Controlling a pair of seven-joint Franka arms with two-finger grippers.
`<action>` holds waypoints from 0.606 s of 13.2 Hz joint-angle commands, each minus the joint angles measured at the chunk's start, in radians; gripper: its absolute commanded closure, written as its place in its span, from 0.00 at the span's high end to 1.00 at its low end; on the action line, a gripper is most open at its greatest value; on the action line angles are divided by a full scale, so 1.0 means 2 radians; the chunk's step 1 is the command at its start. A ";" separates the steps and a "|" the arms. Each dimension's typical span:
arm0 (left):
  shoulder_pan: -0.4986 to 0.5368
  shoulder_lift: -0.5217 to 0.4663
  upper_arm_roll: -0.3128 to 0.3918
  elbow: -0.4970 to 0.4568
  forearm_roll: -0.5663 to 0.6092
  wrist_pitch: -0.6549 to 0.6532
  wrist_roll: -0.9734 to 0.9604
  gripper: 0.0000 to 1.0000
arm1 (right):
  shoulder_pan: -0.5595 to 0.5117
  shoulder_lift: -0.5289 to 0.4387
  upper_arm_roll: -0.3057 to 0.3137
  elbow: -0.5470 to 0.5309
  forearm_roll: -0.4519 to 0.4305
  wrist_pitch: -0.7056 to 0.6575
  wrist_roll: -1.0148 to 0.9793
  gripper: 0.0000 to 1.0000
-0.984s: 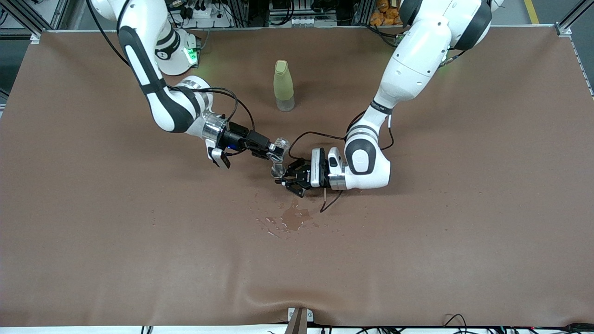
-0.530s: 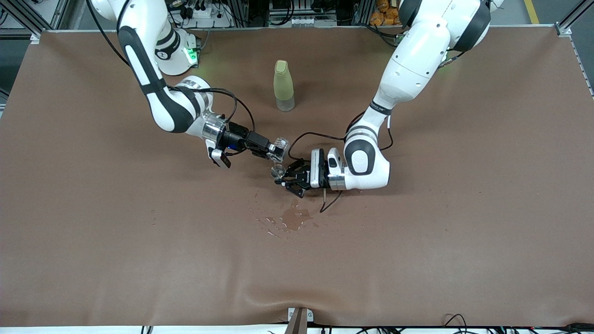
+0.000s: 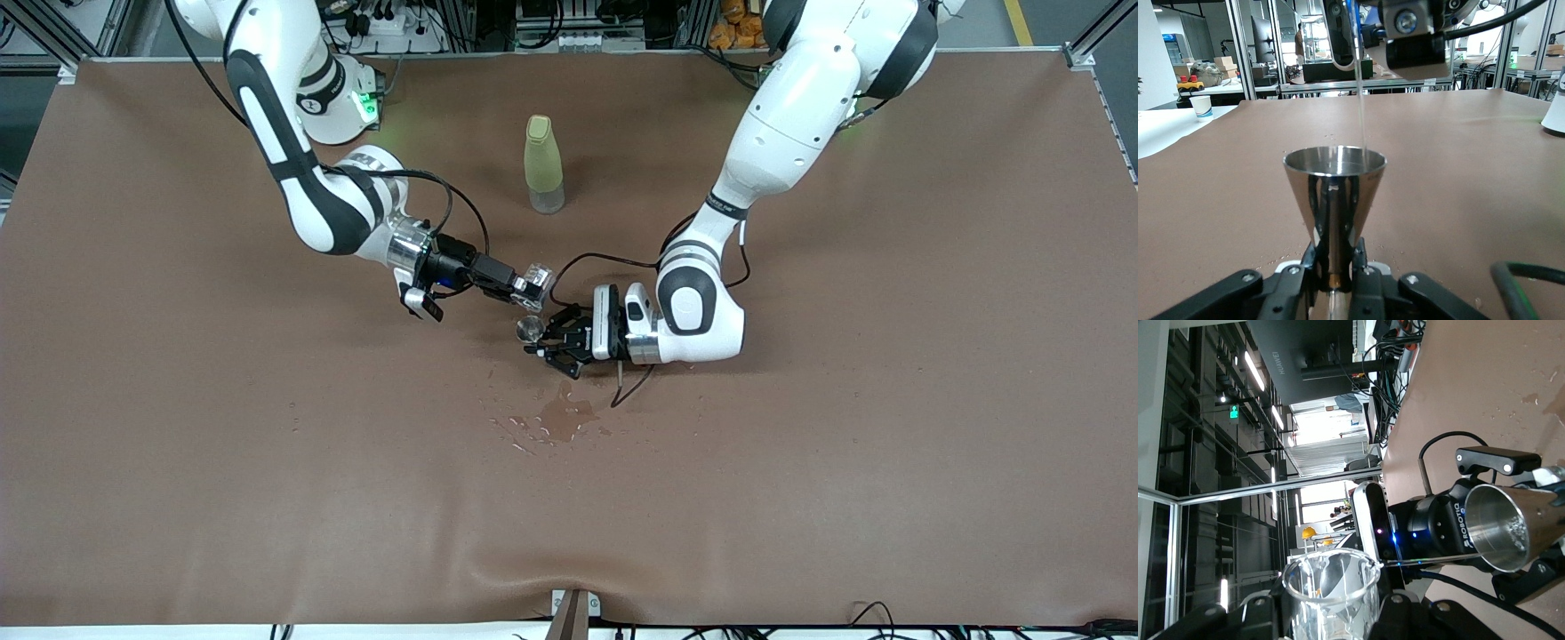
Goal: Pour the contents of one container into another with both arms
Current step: 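Pour liquid from the beaker into the jigger with the right gripper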
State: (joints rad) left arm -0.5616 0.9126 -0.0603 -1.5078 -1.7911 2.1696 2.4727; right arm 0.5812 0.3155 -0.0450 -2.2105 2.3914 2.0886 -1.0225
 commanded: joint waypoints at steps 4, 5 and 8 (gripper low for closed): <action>-0.005 0.006 0.002 0.011 -0.017 0.006 0.009 0.00 | 0.001 -0.001 -0.001 0.005 0.006 -0.002 0.033 0.18; -0.005 0.006 0.002 0.011 -0.017 0.006 0.009 0.00 | 0.001 -0.001 -0.001 0.005 0.006 -0.002 0.046 0.18; -0.005 0.006 0.002 0.011 -0.017 0.006 0.009 0.00 | 0.001 -0.001 -0.001 0.008 0.005 -0.001 0.064 0.16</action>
State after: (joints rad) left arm -0.5615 0.9143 -0.0602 -1.5072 -1.7912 2.1702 2.4727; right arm 0.5812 0.3155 -0.0453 -2.2050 2.3914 2.0881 -0.9203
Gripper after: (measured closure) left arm 0.789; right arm 0.502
